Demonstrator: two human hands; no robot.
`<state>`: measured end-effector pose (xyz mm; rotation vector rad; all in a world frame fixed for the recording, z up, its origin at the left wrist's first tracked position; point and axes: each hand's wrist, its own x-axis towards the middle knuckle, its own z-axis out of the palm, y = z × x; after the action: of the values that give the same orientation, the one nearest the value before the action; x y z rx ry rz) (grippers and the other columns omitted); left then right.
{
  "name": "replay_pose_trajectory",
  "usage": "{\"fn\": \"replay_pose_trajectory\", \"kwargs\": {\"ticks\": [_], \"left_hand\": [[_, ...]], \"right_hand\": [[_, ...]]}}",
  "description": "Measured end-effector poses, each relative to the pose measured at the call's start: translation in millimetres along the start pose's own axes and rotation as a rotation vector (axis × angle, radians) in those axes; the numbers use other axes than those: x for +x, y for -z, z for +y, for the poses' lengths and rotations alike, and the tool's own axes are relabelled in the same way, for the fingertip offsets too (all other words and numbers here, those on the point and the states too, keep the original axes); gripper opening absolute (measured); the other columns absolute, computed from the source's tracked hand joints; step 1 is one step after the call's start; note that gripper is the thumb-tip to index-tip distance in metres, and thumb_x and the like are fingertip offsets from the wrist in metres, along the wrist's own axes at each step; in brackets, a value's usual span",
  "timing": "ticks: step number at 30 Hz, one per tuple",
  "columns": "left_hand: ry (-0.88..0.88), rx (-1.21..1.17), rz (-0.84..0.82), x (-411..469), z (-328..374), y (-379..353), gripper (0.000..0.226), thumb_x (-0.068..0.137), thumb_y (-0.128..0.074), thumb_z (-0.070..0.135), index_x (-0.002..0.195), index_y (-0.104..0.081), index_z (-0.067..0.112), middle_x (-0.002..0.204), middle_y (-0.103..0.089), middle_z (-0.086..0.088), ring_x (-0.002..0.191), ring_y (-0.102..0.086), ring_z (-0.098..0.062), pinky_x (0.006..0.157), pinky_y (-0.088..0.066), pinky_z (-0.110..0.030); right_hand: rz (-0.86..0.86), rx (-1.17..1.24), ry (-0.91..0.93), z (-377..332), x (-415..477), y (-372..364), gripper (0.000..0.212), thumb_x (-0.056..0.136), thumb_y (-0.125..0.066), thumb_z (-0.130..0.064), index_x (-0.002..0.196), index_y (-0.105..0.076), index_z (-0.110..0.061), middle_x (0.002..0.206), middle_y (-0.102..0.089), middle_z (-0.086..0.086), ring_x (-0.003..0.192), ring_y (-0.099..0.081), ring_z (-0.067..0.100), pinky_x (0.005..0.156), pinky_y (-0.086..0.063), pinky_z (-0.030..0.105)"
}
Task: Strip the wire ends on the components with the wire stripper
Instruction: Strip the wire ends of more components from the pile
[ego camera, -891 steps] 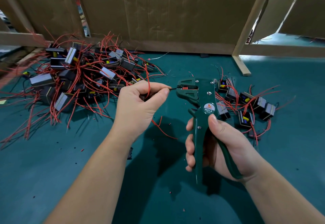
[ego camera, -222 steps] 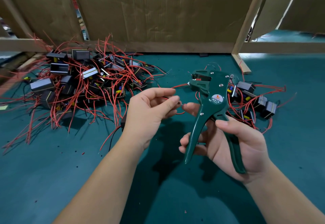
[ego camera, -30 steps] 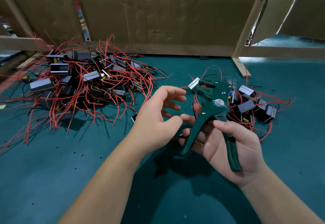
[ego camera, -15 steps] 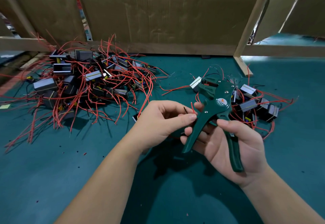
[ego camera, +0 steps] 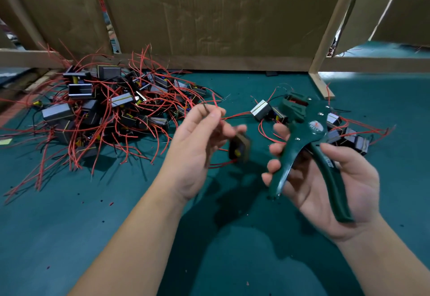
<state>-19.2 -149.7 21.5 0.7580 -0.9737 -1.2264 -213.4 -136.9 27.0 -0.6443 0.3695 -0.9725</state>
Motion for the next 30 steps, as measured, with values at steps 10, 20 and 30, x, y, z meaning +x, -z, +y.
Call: {"fn": "replay_pose_trajectory", "kwargs": {"ticks": [10, 20, 30], "left_hand": [[-0.281, 0.718, -0.022, 1.8, 6.2, 14.3, 0.011, 0.087, -0.056, 0.022, 0.078, -0.057, 0.029, 0.062, -0.054, 0.009, 0.064, -0.059, -0.033, 0.057, -0.043, -0.030], [-0.337, 0.803, -0.025, 1.1, 7.0, 17.4, 0.006, 0.087, -0.053, 0.038, 0.083, -0.055, 0.035, 0.065, -0.047, -0.011, 0.060, -0.049, -0.035, 0.053, -0.047, -0.045], [-0.247, 0.554, 0.037, -4.9, 9.7, 6.7, 0.021, 0.096, -0.032, 0.032, 0.085, -0.041, 0.016, 0.064, -0.037, 0.006, 0.058, -0.036, -0.031, 0.048, -0.037, -0.019]], "right_hand": [[-0.298, -0.012, -0.302, 18.1, -0.4, -8.1, 0.063, 0.080, -0.068, -0.018, 0.133, -0.045, 0.007, 0.097, -0.059, 0.026, 0.084, -0.062, 0.039, 0.080, -0.051, 0.055], [-0.134, -0.171, -0.267, 20.5, -1.8, -8.0, 0.045, 0.071, -0.080, -0.032, 0.102, -0.066, -0.003, 0.080, -0.061, 0.022, 0.065, -0.063, 0.036, 0.063, -0.055, 0.048], [0.011, -0.250, -0.229, 27.0, -5.1, -17.0, 0.047, 0.069, -0.073, -0.055, 0.078, -0.063, -0.010, 0.060, -0.052, 0.015, 0.041, -0.053, 0.027, 0.044, -0.049, 0.035]]}}
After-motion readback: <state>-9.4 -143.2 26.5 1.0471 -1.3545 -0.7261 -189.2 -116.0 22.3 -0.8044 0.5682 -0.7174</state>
